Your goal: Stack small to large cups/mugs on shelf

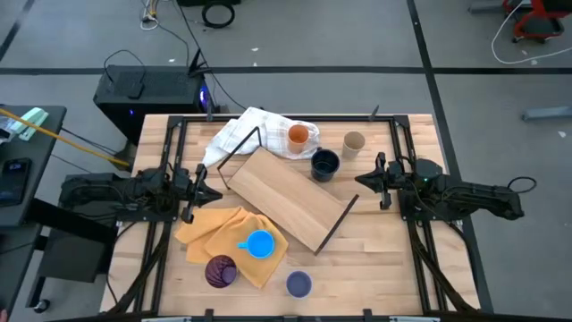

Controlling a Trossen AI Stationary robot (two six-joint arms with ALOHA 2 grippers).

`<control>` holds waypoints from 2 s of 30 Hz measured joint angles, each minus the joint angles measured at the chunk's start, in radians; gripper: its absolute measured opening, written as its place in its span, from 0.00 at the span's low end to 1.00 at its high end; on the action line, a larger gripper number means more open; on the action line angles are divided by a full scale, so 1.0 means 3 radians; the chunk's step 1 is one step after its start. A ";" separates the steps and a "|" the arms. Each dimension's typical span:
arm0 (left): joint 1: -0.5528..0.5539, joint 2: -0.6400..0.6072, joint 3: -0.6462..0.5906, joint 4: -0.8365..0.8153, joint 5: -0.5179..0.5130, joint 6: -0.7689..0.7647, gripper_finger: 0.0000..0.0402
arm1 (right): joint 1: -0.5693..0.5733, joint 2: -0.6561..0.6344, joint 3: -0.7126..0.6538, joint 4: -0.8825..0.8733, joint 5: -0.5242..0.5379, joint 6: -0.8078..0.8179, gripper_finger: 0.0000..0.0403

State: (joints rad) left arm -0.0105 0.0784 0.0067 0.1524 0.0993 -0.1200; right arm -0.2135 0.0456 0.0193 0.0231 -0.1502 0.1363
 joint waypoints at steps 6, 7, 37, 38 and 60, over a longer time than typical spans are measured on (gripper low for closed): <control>0.0000 0.0000 0.0000 -0.0001 -0.0001 0.0000 0.06 | 0.0000 0.0001 0.0001 0.0000 0.0000 -0.0001 0.04; 0.0000 -0.0001 0.0000 -0.0001 -0.0001 0.0000 0.06 | 0.0000 0.0000 0.0001 0.0000 0.0000 0.0000 0.04; -0.0001 0.0000 0.0000 0.0000 0.0000 0.0000 0.07 | 0.0000 0.0001 0.0000 0.0000 0.0000 -0.0001 0.04; 0.0000 -0.0001 0.0000 0.0000 -0.0001 0.0000 0.07 | 0.0000 0.0000 0.0001 0.0000 0.0000 0.0000 0.04; 0.0000 0.0000 0.0000 0.0000 0.0000 0.0000 0.08 | -0.0001 0.0001 0.0001 0.0000 -0.0001 0.0000 0.04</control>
State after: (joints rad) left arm -0.0105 0.0784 0.0067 0.1524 0.0994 -0.1200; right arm -0.2136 0.0458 0.0196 0.0231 -0.1503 0.1362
